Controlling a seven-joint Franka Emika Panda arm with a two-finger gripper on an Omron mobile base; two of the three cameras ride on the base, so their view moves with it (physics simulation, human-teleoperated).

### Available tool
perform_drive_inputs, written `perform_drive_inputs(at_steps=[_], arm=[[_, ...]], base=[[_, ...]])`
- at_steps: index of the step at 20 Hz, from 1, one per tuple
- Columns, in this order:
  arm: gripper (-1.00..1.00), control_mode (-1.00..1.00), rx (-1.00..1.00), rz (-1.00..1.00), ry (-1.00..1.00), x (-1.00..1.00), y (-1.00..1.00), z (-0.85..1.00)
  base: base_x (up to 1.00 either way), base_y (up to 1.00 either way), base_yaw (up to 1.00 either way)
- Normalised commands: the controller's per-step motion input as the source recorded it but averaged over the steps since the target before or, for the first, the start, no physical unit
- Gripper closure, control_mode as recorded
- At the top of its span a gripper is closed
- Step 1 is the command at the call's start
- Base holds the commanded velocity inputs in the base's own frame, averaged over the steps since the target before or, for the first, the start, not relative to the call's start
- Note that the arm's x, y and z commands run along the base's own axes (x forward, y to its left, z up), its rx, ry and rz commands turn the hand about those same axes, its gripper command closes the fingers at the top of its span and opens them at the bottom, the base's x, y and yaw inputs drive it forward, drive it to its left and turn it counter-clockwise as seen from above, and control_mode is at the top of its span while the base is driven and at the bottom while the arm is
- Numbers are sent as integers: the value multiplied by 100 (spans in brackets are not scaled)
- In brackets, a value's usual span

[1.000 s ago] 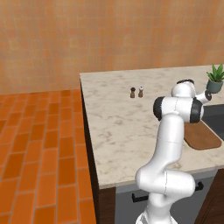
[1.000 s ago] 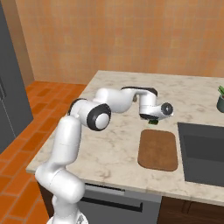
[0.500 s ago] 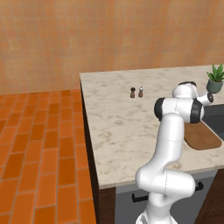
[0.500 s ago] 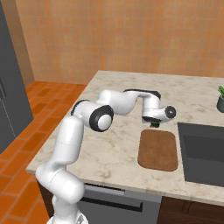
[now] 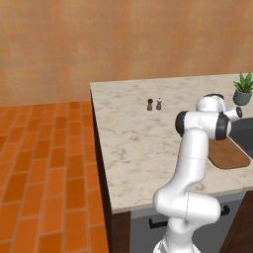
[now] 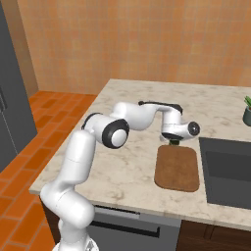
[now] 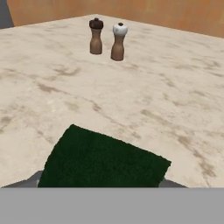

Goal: Pick up the sponge from the counter and clean the cutting board by briefly scrubbing or pressing down on the cutting board. Once finished, release the sponge.

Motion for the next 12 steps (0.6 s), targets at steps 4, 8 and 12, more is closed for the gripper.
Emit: perform_drive_inputs(at_steps=[4,8,12], arm=[[100,-100,0,2,3,-17,0,-4],[100,-100,0,1,0,-7,0,-15],[100,-100,0,0,0,-2,0,-35]], base=[[0,0,0],[0,0,0],[0,0,0]])
